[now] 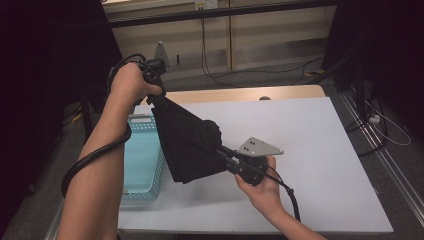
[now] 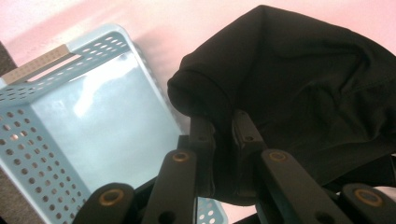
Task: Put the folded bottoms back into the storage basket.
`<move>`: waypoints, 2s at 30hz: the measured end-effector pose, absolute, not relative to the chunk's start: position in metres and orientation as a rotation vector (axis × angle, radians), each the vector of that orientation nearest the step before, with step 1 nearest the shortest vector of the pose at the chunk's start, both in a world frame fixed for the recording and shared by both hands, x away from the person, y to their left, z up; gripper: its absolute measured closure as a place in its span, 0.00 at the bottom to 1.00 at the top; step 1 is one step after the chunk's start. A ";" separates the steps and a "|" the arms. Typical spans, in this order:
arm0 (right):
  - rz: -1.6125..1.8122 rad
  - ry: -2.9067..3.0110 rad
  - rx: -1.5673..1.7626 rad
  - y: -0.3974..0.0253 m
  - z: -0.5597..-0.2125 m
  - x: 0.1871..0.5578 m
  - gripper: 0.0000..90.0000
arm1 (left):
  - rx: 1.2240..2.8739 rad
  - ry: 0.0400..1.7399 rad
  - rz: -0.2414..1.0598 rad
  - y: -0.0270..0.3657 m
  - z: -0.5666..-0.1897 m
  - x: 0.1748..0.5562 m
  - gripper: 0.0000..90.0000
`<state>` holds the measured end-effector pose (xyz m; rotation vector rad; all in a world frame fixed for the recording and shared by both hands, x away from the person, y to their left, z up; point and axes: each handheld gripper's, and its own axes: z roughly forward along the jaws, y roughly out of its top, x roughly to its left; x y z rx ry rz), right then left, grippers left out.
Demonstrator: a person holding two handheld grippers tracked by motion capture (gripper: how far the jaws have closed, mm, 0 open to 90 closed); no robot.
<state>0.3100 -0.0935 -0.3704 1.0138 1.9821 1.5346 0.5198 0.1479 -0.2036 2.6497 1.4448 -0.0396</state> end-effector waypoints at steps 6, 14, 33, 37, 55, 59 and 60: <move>1.547 1.978 0.985 -0.085 -0.364 0.310 0.90 | 2.629 1.451 -0.032 0.155 -0.192 0.519 0.91; 1.574 1.978 0.959 -0.071 -0.355 0.312 0.90 | 2.611 1.478 -0.001 0.170 -0.177 0.517 0.91; 1.644 2.005 0.913 -0.030 -0.351 0.319 0.90 | 2.570 1.536 0.028 0.210 -0.165 0.516 0.91; 1.658 2.014 0.897 -0.022 -0.351 0.320 0.90 | 2.565 1.548 0.036 0.217 -0.165 0.517 0.91; 1.700 2.032 0.856 0.012 -0.349 0.323 0.90 | 2.533 1.594 0.078 0.247 -0.162 0.517 0.91; 1.700 2.039 0.836 0.020 -0.349 0.322 0.90 | 2.525 1.603 0.085 0.255 -0.162 0.517 0.91; 1.702 2.039 0.832 0.022 -0.350 0.322 0.90 | 2.523 1.602 0.088 0.257 -0.163 0.517 0.91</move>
